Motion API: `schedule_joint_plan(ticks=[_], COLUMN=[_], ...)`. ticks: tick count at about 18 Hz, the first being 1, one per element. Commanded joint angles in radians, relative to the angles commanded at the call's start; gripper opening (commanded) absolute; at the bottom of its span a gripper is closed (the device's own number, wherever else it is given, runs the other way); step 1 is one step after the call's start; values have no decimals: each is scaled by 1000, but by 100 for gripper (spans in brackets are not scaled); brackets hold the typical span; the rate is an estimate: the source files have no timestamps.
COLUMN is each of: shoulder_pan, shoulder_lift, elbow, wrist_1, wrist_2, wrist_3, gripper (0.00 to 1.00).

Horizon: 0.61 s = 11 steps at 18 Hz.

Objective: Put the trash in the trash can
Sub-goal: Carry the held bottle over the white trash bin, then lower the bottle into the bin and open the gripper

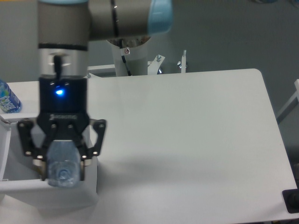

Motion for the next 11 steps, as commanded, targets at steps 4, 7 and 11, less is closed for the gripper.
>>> schedule_joint_plan(ticks=[4,7,11], shoulder_pan=[3,76,216], shoulder_lift=[20,35,49], elbow=[0,-3,-5], wrist_1=[-2,-2,-12], wrist_2=[8,38,70], wrist_3=[2,2,30], gripper=[100,100,100])
